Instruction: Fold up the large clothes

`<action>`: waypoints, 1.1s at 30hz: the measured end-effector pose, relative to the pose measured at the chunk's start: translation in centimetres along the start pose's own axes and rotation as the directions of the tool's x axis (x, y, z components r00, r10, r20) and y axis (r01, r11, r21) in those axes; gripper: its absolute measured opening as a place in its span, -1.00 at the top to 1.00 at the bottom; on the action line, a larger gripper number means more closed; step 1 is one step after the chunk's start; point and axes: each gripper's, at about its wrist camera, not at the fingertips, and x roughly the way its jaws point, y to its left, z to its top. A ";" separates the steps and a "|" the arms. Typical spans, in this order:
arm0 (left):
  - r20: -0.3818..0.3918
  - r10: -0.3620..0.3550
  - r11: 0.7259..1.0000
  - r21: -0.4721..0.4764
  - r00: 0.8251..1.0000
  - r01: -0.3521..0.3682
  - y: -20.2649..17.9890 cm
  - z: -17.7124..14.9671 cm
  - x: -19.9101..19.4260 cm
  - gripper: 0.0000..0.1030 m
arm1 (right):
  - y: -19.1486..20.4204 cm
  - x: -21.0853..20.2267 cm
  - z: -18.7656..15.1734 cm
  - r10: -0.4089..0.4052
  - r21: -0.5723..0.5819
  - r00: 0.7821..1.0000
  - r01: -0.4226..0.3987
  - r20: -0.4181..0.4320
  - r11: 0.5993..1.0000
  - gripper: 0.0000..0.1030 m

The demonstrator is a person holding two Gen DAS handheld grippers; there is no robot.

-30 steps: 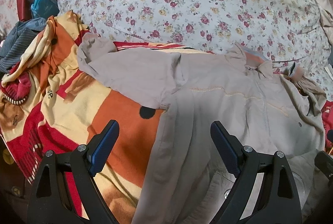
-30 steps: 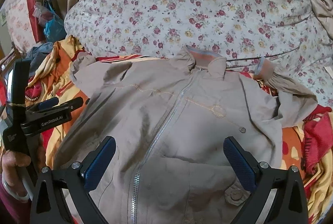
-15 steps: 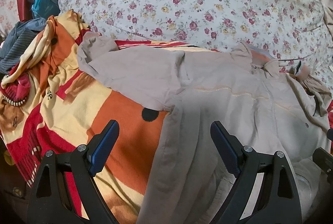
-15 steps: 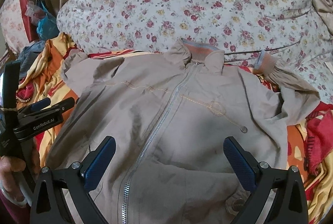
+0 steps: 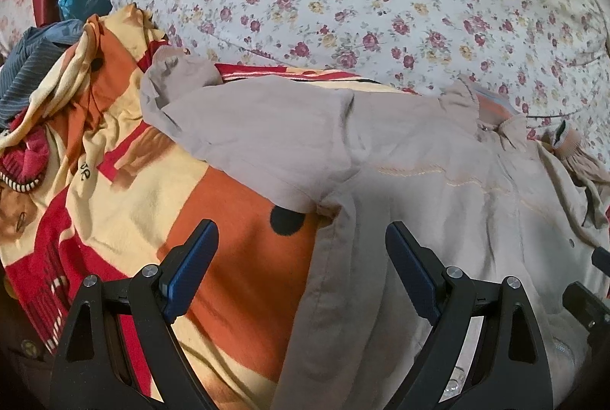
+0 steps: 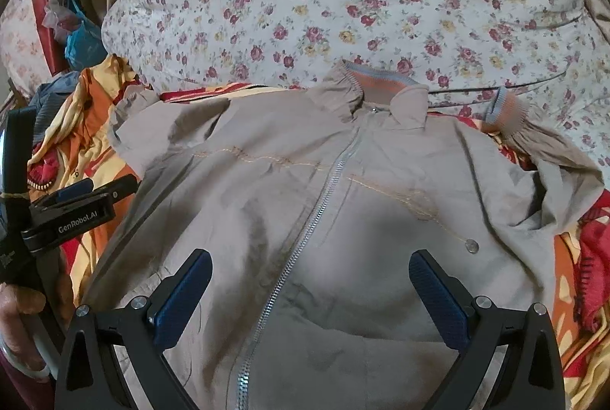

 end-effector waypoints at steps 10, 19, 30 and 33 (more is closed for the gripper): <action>-0.007 0.025 0.999 -0.036 1.000 -0.026 1.8 1.0 0.8 -0.74 | 0.4 0.9 0.2 -0.001 -0.010 1.000 0.001 -0.013 1.000 -0.99; 0.000 0.040 0.998 -0.040 0.999 -0.040 2.4 1.1 1.0 -0.74 | 0.7 1.5 0.5 0.000 -0.018 1.000 0.000 -0.018 1.000 -0.99; 0.006 0.050 0.998 -0.043 0.999 -0.050 2.7 1.2 1.1 -0.74 | 1.1 1.8 0.4 0.011 -0.020 0.999 -0.011 -0.031 1.000 -0.98; 0.005 0.053 0.997 -0.048 0.999 -0.052 3.2 1.4 1.3 -0.74 | 1.3 1.9 0.5 0.012 -0.024 0.999 -0.013 -0.035 1.000 -0.99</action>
